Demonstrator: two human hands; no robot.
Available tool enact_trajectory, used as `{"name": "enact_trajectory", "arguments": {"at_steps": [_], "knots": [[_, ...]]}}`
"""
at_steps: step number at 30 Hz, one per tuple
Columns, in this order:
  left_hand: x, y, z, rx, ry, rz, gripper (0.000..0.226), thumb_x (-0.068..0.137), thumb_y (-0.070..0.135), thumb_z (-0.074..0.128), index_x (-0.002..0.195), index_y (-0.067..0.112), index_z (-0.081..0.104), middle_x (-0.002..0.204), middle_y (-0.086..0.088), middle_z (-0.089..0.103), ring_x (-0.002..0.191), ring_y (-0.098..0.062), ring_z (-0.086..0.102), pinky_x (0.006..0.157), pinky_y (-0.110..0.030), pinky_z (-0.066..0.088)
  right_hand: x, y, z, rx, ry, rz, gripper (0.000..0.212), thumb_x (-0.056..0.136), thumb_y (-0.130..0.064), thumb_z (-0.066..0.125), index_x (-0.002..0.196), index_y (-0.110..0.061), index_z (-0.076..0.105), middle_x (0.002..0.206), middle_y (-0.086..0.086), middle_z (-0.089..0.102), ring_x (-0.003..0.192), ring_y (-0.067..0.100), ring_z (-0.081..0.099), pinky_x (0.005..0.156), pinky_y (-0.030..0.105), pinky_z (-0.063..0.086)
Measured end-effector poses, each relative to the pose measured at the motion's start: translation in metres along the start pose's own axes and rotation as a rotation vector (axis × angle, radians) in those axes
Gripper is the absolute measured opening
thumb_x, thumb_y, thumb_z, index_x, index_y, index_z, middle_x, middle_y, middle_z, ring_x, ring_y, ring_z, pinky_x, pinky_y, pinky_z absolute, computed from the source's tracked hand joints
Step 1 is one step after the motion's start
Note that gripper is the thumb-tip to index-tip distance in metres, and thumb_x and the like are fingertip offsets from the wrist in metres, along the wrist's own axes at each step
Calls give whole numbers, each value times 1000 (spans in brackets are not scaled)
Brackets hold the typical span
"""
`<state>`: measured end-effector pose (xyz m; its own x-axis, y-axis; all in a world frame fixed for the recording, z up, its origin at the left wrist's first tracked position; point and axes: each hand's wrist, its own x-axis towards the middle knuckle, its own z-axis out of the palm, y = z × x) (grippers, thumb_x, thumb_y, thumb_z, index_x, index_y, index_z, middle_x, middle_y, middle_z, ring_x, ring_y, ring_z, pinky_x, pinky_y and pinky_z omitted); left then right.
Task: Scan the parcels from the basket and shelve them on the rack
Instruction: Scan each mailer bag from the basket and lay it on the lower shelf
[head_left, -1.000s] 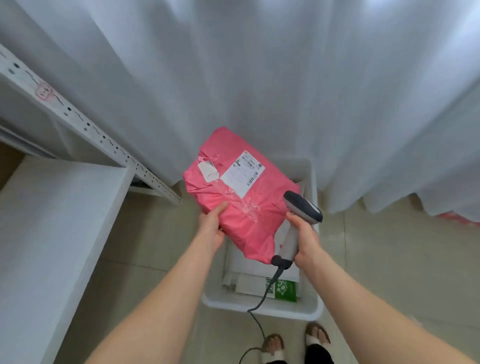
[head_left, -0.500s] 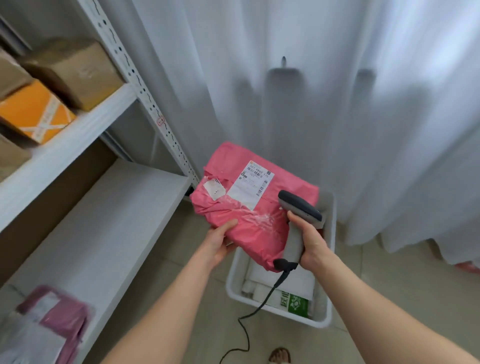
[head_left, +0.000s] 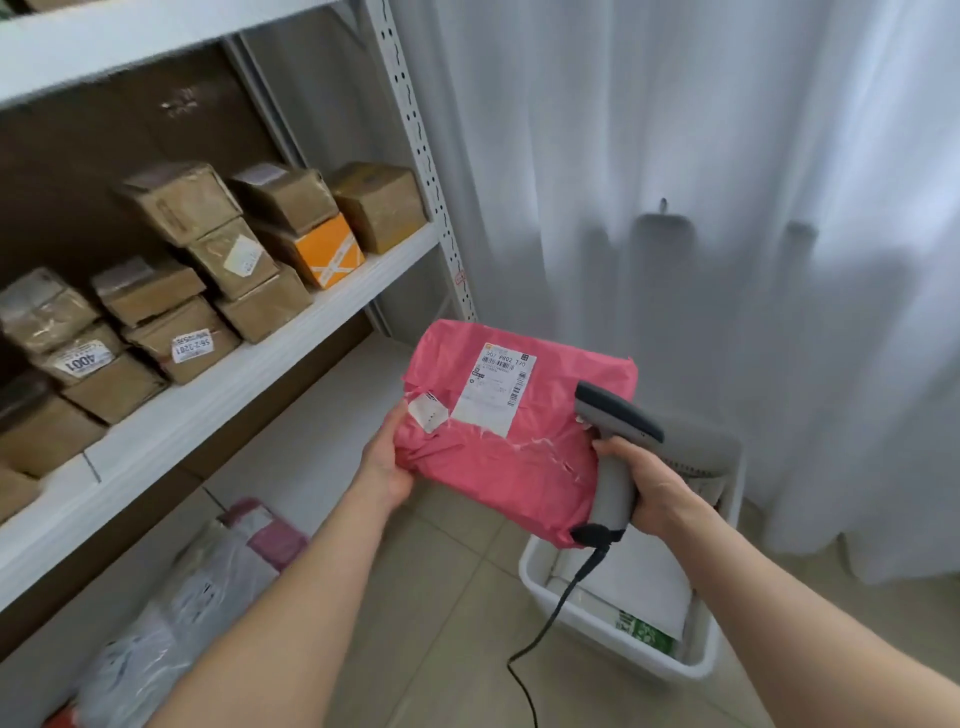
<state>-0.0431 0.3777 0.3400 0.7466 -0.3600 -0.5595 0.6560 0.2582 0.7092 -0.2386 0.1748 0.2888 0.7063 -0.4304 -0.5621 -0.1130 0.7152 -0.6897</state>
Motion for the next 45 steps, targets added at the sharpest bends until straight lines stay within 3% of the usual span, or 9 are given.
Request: {"name": "enact_trajectory", "arguments": {"at_steps": [2, 6, 9, 14, 19, 25, 29, 34, 45], "knots": [[-10, 27, -13, 175, -30, -27, 54, 73, 41, 74, 116, 11, 63, 113, -16, 67, 109, -34, 62, 99, -49, 46, -8, 0, 8, -46, -39, 5, 17, 78, -11, 72, 95, -14, 72, 83, 6, 75, 70, 21, 72, 61, 34, 57], [-32, 50, -31, 740, -59, -102, 68, 61, 38, 81, 119, 9, 60, 103, -13, 72, 97, -31, 67, 89, -42, 53, -20, 3, 31, -139, -83, -42, 10, 82, -8, 69, 89, -14, 73, 81, 5, 74, 66, 19, 72, 56, 32, 55], [-44, 51, -46, 897, -86, -195, 67, 58, 42, 82, 113, 10, 60, 102, -13, 72, 91, -28, 68, 83, -39, 56, -28, 7, 56, -238, -81, -61, 12, 82, -7, 70, 93, -12, 70, 77, 5, 73, 64, 18, 70, 54, 31, 55], [-42, 46, -75, 926, 20, -138, 37, 78, 32, 75, 104, 10, 63, 94, -10, 70, 82, -25, 66, 85, -37, 53, -33, 27, 91, -330, -48, -78, 14, 81, -9, 72, 94, -12, 70, 76, 4, 74, 65, 18, 70, 54, 29, 54], [-41, 60, -112, 782, 8, -101, 19, 81, 24, 73, 95, 13, 64, 77, -6, 71, 66, -19, 67, 62, -28, 57, -36, 56, 132, -365, 12, -97, 15, 80, -6, 72, 94, -9, 70, 82, 8, 72, 71, 22, 68, 59, 30, 54], [-24, 71, -148, 639, 68, 42, 32, 80, 8, 74, 110, 5, 63, 101, -17, 69, 78, -25, 67, 77, -35, 56, -39, 83, 192, -463, 221, -208, 9, 78, -4, 70, 78, -9, 63, 69, 5, 57, 61, 17, 53, 54, 26, 43], [-13, 72, -169, 620, 108, 56, 36, 78, 5, 75, 112, 2, 63, 109, -18, 68, 97, -30, 66, 90, -39, 54, -51, 96, 228, -327, 69, -194, 12, 83, 2, 63, 95, -2, 62, 75, 14, 65, 62, 25, 63, 60, 33, 55], [-6, 72, -185, 625, 122, 51, 38, 79, 9, 75, 114, 2, 63, 109, -16, 68, 98, -28, 66, 88, -38, 54, -61, 109, 269, -398, 60, -225, 5, 82, 4, 61, 86, 1, 62, 66, 17, 67, 51, 22, 65, 52, 32, 58], [3, 66, -202, 611, 141, 2, 39, 80, 10, 75, 116, 1, 62, 110, -16, 68, 97, -28, 67, 87, -37, 55, -65, 108, 300, -562, 187, -222, 6, 77, -4, 57, 72, -6, 59, 51, 9, 61, 38, 18, 54, 42, 22, 42]]}}
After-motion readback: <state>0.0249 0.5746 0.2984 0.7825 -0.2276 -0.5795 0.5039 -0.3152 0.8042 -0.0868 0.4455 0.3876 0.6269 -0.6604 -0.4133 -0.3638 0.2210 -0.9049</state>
